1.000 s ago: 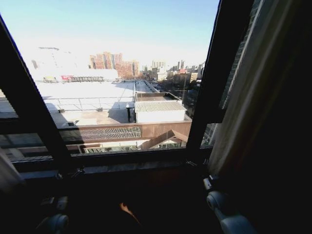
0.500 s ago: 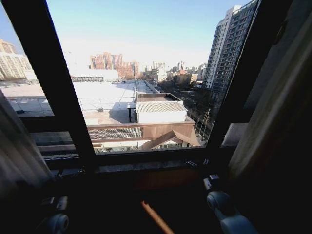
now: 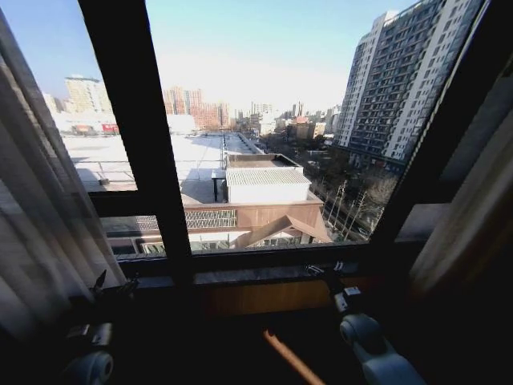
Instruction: Open the curtains by pulling them apart, changing their state from closed to fully open.
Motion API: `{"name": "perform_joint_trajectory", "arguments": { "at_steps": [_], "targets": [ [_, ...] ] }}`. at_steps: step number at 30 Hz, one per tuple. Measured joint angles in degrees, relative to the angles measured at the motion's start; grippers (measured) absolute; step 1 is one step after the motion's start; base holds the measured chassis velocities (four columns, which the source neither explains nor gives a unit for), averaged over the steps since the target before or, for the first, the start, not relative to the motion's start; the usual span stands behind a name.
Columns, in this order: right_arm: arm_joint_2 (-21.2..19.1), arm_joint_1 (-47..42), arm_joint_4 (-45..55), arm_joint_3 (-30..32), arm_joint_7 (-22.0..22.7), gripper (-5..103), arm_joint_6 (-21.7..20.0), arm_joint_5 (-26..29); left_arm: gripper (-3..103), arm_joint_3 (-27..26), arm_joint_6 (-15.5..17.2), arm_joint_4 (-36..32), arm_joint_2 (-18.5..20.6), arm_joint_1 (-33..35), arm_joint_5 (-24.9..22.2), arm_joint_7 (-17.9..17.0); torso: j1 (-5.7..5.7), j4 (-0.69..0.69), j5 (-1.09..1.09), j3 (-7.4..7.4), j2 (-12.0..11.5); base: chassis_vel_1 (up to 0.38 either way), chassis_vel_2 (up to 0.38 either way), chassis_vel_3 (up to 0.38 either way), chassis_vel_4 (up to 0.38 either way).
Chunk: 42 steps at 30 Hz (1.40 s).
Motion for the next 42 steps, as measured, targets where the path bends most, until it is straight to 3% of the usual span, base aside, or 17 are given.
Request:
{"name": "perform_joint_trajectory", "arguments": {
  "at_steps": [12, 18, 27, 42],
  "targets": [
    [0.01, 0.0, 0.0, -0.01, 0.0, 100, 0.0, 0.0, 100, -0.01, 0.0, 0.0, 0.01, 0.0, 0.0, -0.02, 0.0, 0.0, -0.04, -0.01, 0.01, 0.226, 0.233, -0.223, -0.245],
    [-0.02, 0.0, -0.01, 0.01, 0.0, 100, 0.0, 0.0, 100, 0.02, 0.0, -0.01, -0.01, 0.0, 0.0, 0.0, -0.01, -0.03, 0.06, 0.0, 0.0, -0.015, -0.03, 0.018, 0.018],
    [-0.01, 0.0, 0.0, 0.01, 0.01, 100, 0.0, 0.0, 100, 0.02, 0.0, 0.0, -0.01, 0.0, 0.0, 0.01, -0.01, -0.01, -0.07, -0.01, 0.0, -0.013, -0.015, 0.02, 0.016],
    [-0.01, 0.0, -0.01, 0.01, 0.01, 100, 0.0, 0.0, 100, 0.0, 0.0, 0.0, 0.0, 0.0, 0.0, 0.01, -0.02, -0.02, -0.01, -0.01, 0.01, -0.008, 0.014, 0.008, -0.01]
  ]
}}
